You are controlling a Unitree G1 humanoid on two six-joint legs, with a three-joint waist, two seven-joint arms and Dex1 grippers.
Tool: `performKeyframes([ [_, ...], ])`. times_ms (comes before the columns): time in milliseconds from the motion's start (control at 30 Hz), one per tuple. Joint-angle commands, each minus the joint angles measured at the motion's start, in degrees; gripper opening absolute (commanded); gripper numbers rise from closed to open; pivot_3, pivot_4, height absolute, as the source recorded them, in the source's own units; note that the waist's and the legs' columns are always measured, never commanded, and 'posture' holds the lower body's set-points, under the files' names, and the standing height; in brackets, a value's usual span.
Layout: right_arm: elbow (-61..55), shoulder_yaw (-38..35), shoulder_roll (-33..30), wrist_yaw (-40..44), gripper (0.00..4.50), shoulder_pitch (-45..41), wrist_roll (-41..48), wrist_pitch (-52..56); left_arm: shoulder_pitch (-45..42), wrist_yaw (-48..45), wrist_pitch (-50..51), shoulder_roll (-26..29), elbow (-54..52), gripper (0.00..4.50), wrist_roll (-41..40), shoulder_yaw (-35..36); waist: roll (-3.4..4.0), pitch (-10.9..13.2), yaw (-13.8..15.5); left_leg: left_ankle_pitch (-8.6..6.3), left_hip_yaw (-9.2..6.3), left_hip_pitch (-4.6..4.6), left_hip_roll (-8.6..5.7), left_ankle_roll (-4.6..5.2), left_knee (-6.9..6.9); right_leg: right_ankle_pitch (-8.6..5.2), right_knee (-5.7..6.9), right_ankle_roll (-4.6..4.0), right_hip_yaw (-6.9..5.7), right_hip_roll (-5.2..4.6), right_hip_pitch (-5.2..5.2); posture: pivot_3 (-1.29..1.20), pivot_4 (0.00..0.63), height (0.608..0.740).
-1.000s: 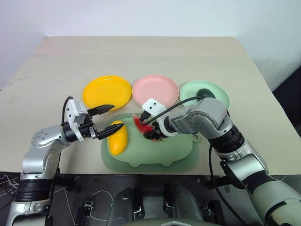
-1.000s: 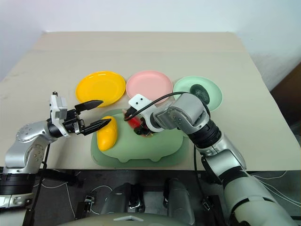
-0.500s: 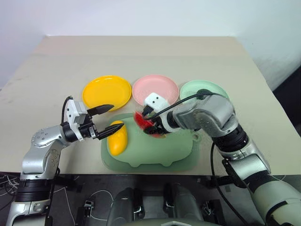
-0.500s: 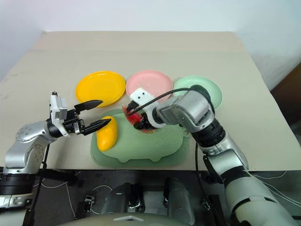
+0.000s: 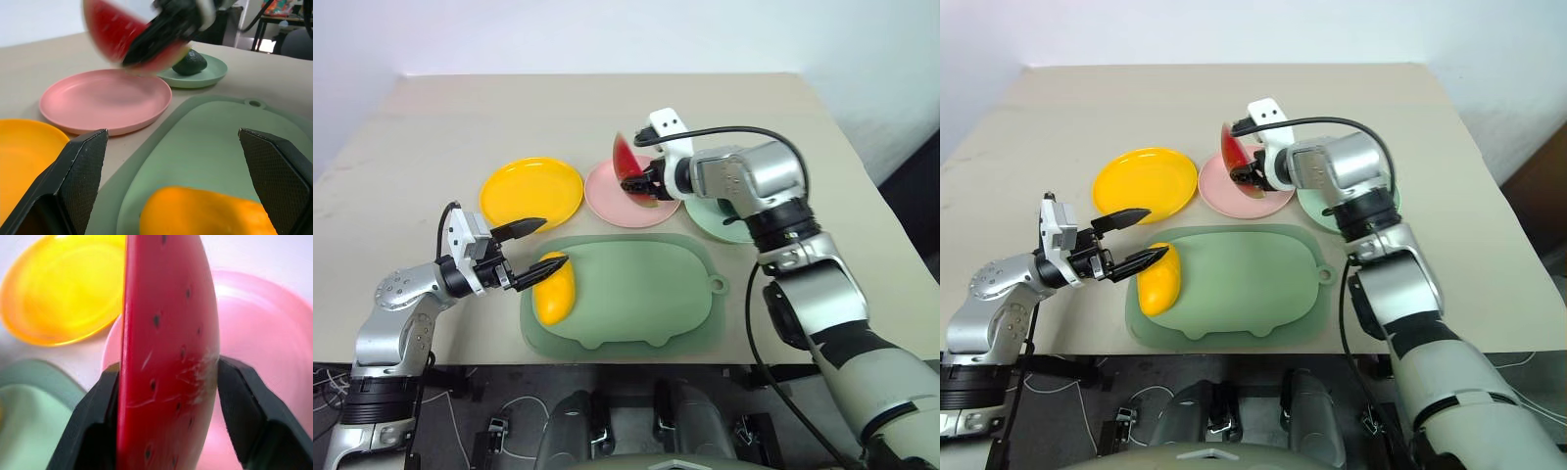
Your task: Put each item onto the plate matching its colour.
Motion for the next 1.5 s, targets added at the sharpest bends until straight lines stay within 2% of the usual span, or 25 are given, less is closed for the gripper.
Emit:
performKeyframes([
  [33,11.94,-0.86,3.40,1.42,2.36,-5.16,-4.60,-10.07,0.55,0.65,-0.38,0.26,-2.71,4.50,-0.49,1.23,0.00,0.00,-0.14,0.02,0.00,0.00,0.00,-0.01,0.00,0.00,0.03,0.00,0.00,0.01,-0.01,0.00,0.150,0.696],
  [200,26.15,-2.20,8.04,-0.06,2.36,-7.79,-9.39,-18.75,1.77,1.38,-0.22,0.42,-4.11,4.50,-0.80,1.81,0.00,0.00,-0.61,0.01,-0.01,0.00,0.00,-0.04,0.00,-0.01,0.05,0.01,0.00,0.01,-0.01,0.00,0.150,0.696],
  [400,29.55,-3.26,8.86,1.89,4.41,-8.40,-12.75,-21.78,2.42,1.69,-0.09,0.98,-4.63,4.50,-1.02,2.57,0.01,0.01,-1.08,0.01,-0.04,0.00,-0.01,-0.05,0.01,-0.01,0.06,0.01,0.05,-0.03,-0.01,0.00,0.150,0.696],
  [533,26.46,-4.40,7.11,2.48,4.47,-8.27,-13.92,-21.23,2.71,1.76,0.23,1.13,-5.13,4.50,-1.19,2.81,0.02,0.01,-1.26,0.02,-0.06,0.01,0.01,-0.06,0.01,-0.02,0.09,0.01,0.06,-0.02,-0.01,0.00,0.150,0.696],
  [600,20.58,-4.73,5.07,4.22,4.47,-6.86,-13.77,-18.76,2.76,1.93,0.50,1.17,-5.57,4.50,-1.26,2.74,0.04,0.03,-1.17,0.02,-0.06,0.00,0.01,-0.06,0.01,-0.02,0.09,0.01,0.06,-0.03,-0.02,0.00,0.150,0.696],
  [833,-23.84,-10.06,-1.29,7.99,4.47,11.34,-4.59,-3.85,2.80,1.26,1.21,1.98,-5.60,4.50,-1.80,3.41,0.00,-0.01,-1.02,0.01,-0.18,0.02,0.00,-0.07,0.03,-0.02,0.06,0.00,0.05,-0.09,0.03,0.00,0.150,0.696],
  [1000,-42.77,-14.66,-3.40,8.60,4.47,23.57,2.79,3.81,2.49,-0.31,1.30,3.00,-4.48,4.50,-1.91,3.60,0.00,0.00,-1.01,0.02,-0.18,0.02,0.00,-0.09,0.03,-0.02,0.06,0.00,0.05,-0.09,0.03,0.00,0.150,0.696],
  [1167,-57.21,-18.31,-5.96,12.28,4.47,35.01,11.98,5.80,2.07,-5.27,2.51,5.92,-2.90,4.50,-3.29,3.92,-0.01,-0.01,-0.57,0.01,-0.19,0.02,0.00,-0.09,0.02,-0.02,0.02,-0.01,0.05,-0.09,0.03,0.00,0.150,0.696],
  [1267,-63.23,-17.55,-8.80,15.04,4.47,39.62,16.19,6.46,2.41,-9.17,2.71,8.30,-2.03,4.50,-4.34,4.60,0.00,0.00,-0.40,0.01,-0.18,0.02,0.00,-0.09,0.02,-0.03,0.01,-0.02,0.05,-0.08,0.03,0.00,0.150,0.696],
  [1367,-66.92,-15.45,-11.90,16.65,4.47,43.13,16.98,4.40,2.97,-12.06,3.04,10.56,-1.07,4.50,-4.90,5.33,-0.01,-0.01,-0.09,0.01,-0.19,0.04,0.00,-0.09,0.02,-0.06,-0.05,-0.06,0.05,-0.10,0.04,0.00,0.150,0.696],
  [1500,-66.59,-11.88,-15.29,15.45,4.47,46.39,13.23,1.09,4.62,-13.11,3.56,12.17,-1.44,4.50,-4.51,5.95,-0.01,0.00,0.29,0.00,-0.19,0.06,-0.01,-0.10,0.02,-0.15,-0.09,-0.22,0.05,-0.14,0.04,0.00,0.150,0.696],
])
